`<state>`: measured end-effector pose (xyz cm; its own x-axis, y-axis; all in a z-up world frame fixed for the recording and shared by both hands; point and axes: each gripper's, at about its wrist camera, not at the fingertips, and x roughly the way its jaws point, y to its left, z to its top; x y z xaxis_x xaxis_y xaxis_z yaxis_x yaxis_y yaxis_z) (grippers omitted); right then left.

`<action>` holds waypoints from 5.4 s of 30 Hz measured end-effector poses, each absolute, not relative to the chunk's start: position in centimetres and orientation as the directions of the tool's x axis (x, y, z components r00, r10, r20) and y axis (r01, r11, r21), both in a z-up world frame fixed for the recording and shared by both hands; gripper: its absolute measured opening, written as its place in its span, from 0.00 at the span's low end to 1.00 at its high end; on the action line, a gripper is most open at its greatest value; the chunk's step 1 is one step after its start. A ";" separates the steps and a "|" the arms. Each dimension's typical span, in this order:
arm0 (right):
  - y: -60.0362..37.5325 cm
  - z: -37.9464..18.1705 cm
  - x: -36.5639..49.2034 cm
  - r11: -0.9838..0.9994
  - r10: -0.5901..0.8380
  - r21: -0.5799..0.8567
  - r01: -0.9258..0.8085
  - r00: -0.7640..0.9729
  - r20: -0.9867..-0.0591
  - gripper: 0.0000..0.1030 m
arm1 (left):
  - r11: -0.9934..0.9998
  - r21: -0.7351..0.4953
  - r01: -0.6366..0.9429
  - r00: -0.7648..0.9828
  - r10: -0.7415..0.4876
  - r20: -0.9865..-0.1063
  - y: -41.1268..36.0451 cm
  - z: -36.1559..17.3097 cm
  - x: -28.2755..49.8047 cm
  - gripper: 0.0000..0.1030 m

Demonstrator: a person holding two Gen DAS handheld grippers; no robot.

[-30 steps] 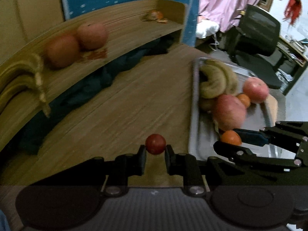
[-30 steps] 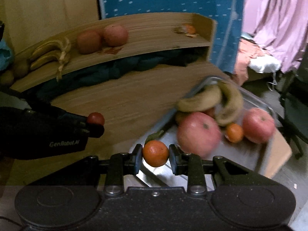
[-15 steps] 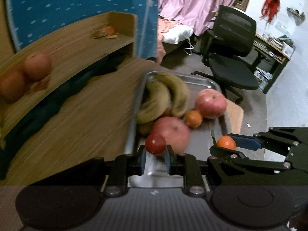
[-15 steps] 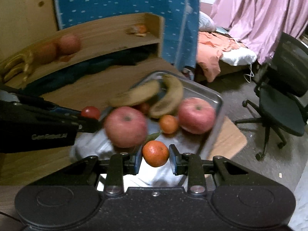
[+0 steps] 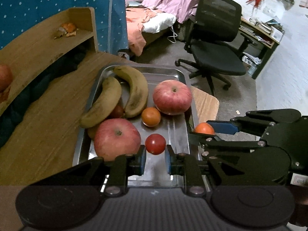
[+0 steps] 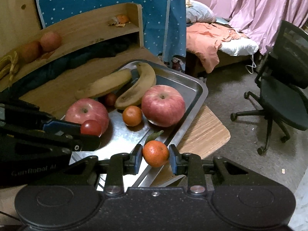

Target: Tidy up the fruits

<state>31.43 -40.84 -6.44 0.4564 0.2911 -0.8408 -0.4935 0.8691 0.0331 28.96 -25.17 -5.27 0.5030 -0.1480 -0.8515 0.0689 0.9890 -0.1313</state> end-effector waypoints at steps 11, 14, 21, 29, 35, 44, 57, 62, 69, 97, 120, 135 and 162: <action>-40.9 -7.5 33.8 0.817 0.343 0.050 -0.575 0.413 -0.844 0.30 | 0.991 -0.128 -0.047 0.471 -0.091 -0.878 -25.4 -6.7 30.0 0.22; -40.7 -7.7 34.1 0.801 0.358 0.059 -0.595 0.398 -0.845 0.30 | 0.989 -0.130 -0.074 0.460 -0.082 -0.884 -25.2 -7.0 30.2 0.22; -40.3 -8.1 34.8 0.778 0.379 0.071 -0.624 0.375 -0.846 0.31 | 0.986 -0.135 -0.099 0.439 -0.078 -0.895 -25.1 -7.8 30.7 0.23; -40.4 -8.3 35.2 0.767 0.390 0.075 -0.637 0.370 -0.843 0.31 | 0.984 -0.143 -0.111 0.421 -0.083 -0.903 -25.2 -8.6 31.3 0.23; -40.3 -8.4 35.6 0.765 0.391 0.076 -0.639 0.368 -0.843 0.31 | 0.983 -0.146 -0.115 0.411 -0.087 -0.908 -25.1 -8.9 31.5 0.23; -40.3 -8.4 35.7 0.761 0.400 0.085 -0.644 0.361 -0.842 0.32 | 0.982 -0.141 -0.127 0.393 -0.081 -0.916 -25.3 -9.2 31.9 0.23; -40.7 -8.4 35.8 0.777 0.383 0.071 -0.626 0.379 -0.842 0.44 | 0.981 -0.144 -0.132 0.385 -0.083 -0.919 -25.2 -9.3 31.9 0.27; -41.0 -8.3 35.8 0.794 0.371 0.069 -0.604 0.391 -0.842 0.53 | 0.977 -0.157 -0.144 0.364 -0.096 -0.927 -24.7 -9.3 31.5 0.42; -40.9 -7.5 35.2 0.798 0.397 0.093 -0.596 0.402 -0.825 0.69 | 0.984 -0.118 -0.137 0.378 -0.058 -0.924 -24.6 -8.6 30.2 0.76; -37.0 -3.0 28.8 0.904 0.321 0.063 -0.422 0.576 -0.752 0.99 | 0.992 -0.023 -0.122 0.497 0.042 -0.867 -17.0 -3.9 23.9 1.00; -30.9 2.7 14.7 0.956 0.170 -0.073 -0.282 0.742 -0.648 0.99 | 0.988 -0.015 -0.155 0.670 0.094 -0.736 -8.6 0.6 14.1 1.00; -30.7 6.0 5.4 0.966 0.180 -0.051 -0.254 0.802 -0.570 0.99 | 0.987 0.010 -0.158 0.712 0.121 -0.692 -8.1 2.9 6.5 1.00; -27.6 5.8 -3.5 0.986 0.159 0.038 -0.165 0.827 -0.539 0.99 | 0.990 0.140 -0.026 0.727 0.115 -0.677 -6.1 3.3 -1.2 1.00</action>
<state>-3.46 -27.60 5.79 0.8270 0.1591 -0.5393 -0.1648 0.9856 0.0380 -1.18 -6.09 3.29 0.7265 0.1150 -0.6774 -0.0259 0.9898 0.1403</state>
